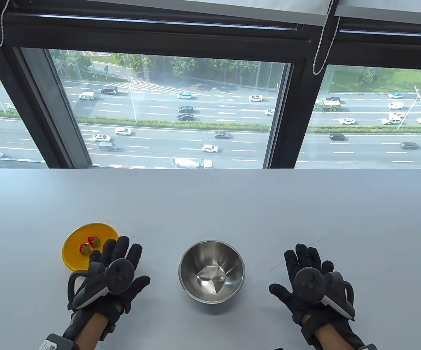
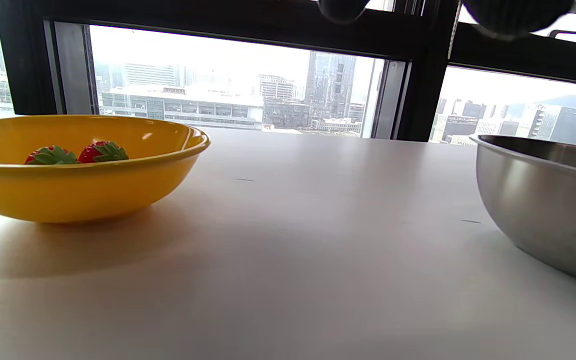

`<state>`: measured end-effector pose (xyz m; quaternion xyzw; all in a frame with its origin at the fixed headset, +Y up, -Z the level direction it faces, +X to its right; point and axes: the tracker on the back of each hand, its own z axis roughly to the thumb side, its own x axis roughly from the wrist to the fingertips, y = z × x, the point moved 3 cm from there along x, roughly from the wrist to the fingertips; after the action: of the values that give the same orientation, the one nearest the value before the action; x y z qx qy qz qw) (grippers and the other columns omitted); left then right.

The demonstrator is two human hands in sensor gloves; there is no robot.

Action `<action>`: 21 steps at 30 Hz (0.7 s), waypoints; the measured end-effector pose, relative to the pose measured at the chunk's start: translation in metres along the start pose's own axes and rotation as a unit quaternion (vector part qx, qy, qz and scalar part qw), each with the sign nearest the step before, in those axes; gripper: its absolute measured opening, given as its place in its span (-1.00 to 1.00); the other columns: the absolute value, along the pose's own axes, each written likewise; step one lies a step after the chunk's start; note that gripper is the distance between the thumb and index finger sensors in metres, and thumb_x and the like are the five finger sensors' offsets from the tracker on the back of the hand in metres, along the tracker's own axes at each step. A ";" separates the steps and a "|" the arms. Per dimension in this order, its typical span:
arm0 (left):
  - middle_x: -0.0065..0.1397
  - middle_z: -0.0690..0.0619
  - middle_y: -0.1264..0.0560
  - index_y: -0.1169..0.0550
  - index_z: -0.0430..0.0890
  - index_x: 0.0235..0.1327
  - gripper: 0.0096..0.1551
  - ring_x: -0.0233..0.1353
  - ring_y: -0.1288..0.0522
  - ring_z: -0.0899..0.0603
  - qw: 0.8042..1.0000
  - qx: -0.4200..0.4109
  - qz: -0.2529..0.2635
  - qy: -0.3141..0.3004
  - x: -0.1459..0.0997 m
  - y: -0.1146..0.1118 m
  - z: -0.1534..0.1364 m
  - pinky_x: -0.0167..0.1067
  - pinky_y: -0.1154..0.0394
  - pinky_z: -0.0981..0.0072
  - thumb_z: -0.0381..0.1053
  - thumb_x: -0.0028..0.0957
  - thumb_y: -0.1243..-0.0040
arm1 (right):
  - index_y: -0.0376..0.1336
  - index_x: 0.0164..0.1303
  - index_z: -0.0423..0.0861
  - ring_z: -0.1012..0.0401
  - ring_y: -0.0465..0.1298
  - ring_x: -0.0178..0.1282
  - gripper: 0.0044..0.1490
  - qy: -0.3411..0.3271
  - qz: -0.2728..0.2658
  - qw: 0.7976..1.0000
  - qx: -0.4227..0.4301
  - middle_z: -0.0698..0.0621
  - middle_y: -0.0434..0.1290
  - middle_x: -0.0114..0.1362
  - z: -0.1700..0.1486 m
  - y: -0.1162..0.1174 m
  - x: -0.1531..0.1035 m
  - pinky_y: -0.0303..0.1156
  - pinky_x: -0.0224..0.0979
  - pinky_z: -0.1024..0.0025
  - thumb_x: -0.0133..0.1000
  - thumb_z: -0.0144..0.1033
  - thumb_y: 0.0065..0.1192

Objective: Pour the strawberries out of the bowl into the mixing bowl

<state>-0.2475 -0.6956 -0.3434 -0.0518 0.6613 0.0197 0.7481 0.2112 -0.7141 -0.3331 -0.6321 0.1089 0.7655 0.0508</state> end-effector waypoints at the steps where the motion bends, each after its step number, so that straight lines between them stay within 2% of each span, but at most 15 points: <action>1: 0.77 -0.03 0.20 -0.04 0.13 0.61 0.05 0.73 0.17 -0.37 1.000 -0.007 0.007 0.010 0.002 0.005 -0.007 0.48 0.18 -0.49 0.48 -0.14 0.00 | -0.29 0.59 0.01 -0.23 -0.32 0.68 0.22 -0.001 0.001 1.000 0.000 -0.14 -0.44 0.68 0.000 0.000 0.000 -0.33 0.48 -0.49 -0.09 0.44 -0.02; 7: 0.77 -0.02 0.18 -0.05 0.14 0.62 0.04 0.74 0.13 -0.37 0.997 -0.040 0.033 0.065 0.013 0.011 -0.044 0.49 0.14 -0.50 0.47 -0.13 -0.01 | -0.30 0.59 0.01 -0.23 -0.32 0.68 0.21 -0.001 -0.001 1.000 0.006 -0.14 -0.44 0.68 0.000 -0.001 -0.001 -0.33 0.48 -0.49 -0.08 0.43 -0.01; 14: 0.77 -0.03 0.16 -0.07 0.13 0.61 0.02 0.74 0.08 -0.37 0.988 -0.075 0.039 0.126 0.009 -0.007 -0.096 0.50 0.10 -0.49 0.46 -0.12 -0.03 | -0.29 0.59 0.01 -0.23 -0.32 0.68 0.21 -0.002 0.002 1.000 0.007 -0.14 -0.44 0.68 0.000 -0.001 -0.001 -0.33 0.48 -0.49 -0.08 0.43 -0.01; 21: 0.77 -0.04 0.18 -0.07 0.18 0.61 0.01 0.73 0.00 -0.38 0.976 -0.094 0.006 0.195 -0.003 -0.035 -0.140 0.50 0.06 -0.48 0.46 -0.12 -0.04 | -0.29 0.59 0.01 -0.23 -0.32 0.68 0.21 -0.002 0.011 1.000 0.011 -0.14 -0.45 0.68 -0.001 0.002 0.000 -0.33 0.48 -0.49 -0.08 0.43 -0.01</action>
<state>-0.3829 -0.7445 -0.3551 -0.1208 0.7901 0.0760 0.5962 0.2114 -0.7162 -0.3327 -0.6290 0.1240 0.7659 0.0493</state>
